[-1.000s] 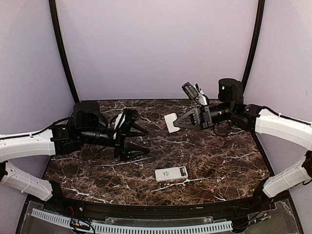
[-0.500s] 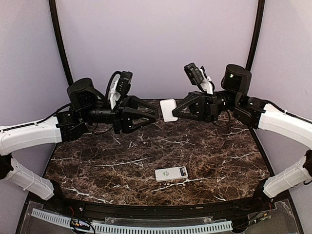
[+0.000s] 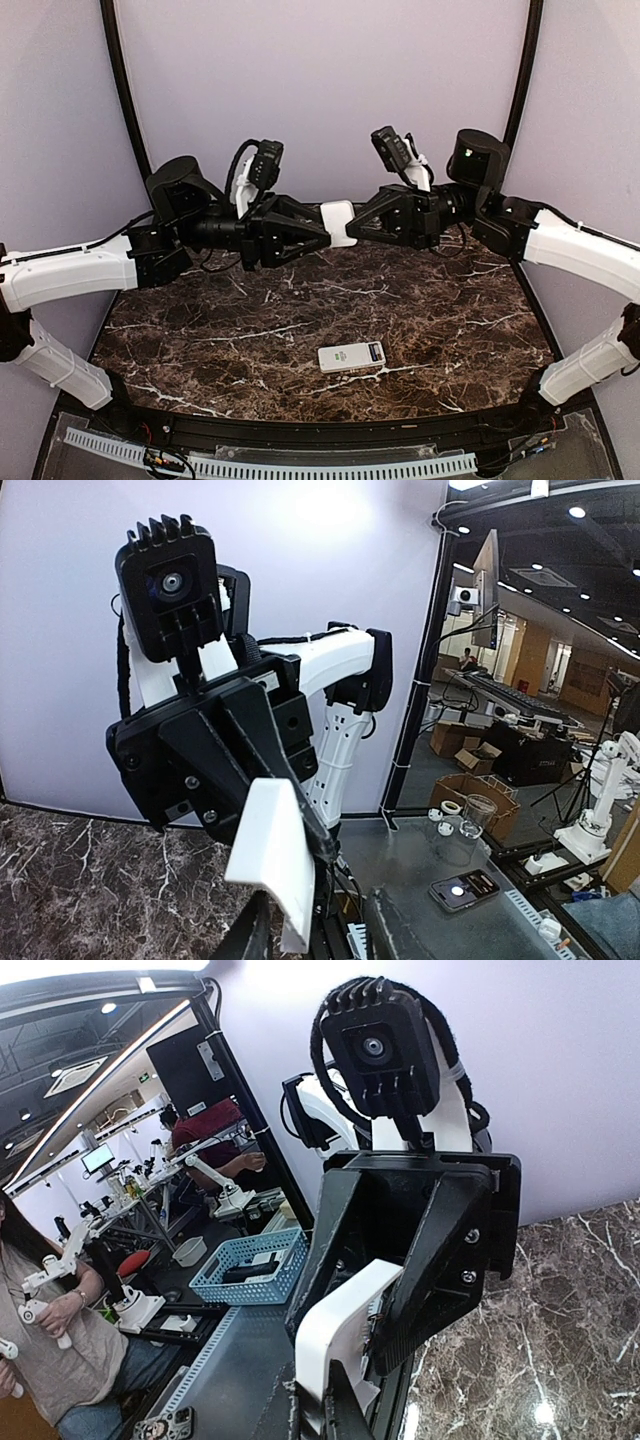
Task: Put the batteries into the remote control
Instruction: Pass from the right arm to the left
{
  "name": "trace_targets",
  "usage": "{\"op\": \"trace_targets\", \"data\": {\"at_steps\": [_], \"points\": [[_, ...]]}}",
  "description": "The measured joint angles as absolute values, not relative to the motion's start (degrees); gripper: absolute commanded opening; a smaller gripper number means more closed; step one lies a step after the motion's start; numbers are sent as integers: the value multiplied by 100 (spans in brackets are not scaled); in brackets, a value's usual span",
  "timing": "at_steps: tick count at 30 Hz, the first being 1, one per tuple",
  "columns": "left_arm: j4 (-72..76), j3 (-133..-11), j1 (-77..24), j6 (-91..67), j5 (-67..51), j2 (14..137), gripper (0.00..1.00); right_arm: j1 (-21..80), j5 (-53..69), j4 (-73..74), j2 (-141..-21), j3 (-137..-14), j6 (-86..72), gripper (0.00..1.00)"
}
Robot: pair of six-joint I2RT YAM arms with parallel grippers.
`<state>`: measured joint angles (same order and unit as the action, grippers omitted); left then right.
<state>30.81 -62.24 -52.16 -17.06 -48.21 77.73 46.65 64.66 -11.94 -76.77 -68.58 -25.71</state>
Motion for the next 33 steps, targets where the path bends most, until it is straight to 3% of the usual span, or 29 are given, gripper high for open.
{"op": "trace_targets", "data": {"at_steps": [7, 11, 13, 16, 17, 25, 33], "points": [[3085, -6228, -5266, -1656, -4777, 7782, 1, 4700, 6488, -1199, -7734, -6884, -2558, 4], [3109, -6243, -5266, -1675, -4777, 7795, 0, 4727, 6534, -1203, -7767, -6914, -2506, 10], [3120, -6243, -5266, -1678, -4770, 7795, 0, 4727, 6532, -1177, -7769, -6943, -2432, 34], [3107, -6243, -5266, -1675, -4727, 7795, 0, 4729, 6357, -854, -7767, -7011, -2270, 95], [3089, -6243, -5266, -1675, -4687, 7791, 0, 4733, 6230, -611, -7762, -7065, -2110, 98], [2152, -6257, -5214, -1822, -3946, 7575, 0, 4733, 3962, 1256, -6858, -7255, 443, 99], [1345, -6348, -5048, -2001, -3452, 7491, 0, 4869, 2672, 1149, -5951, -7122, 3614, 99]]}}
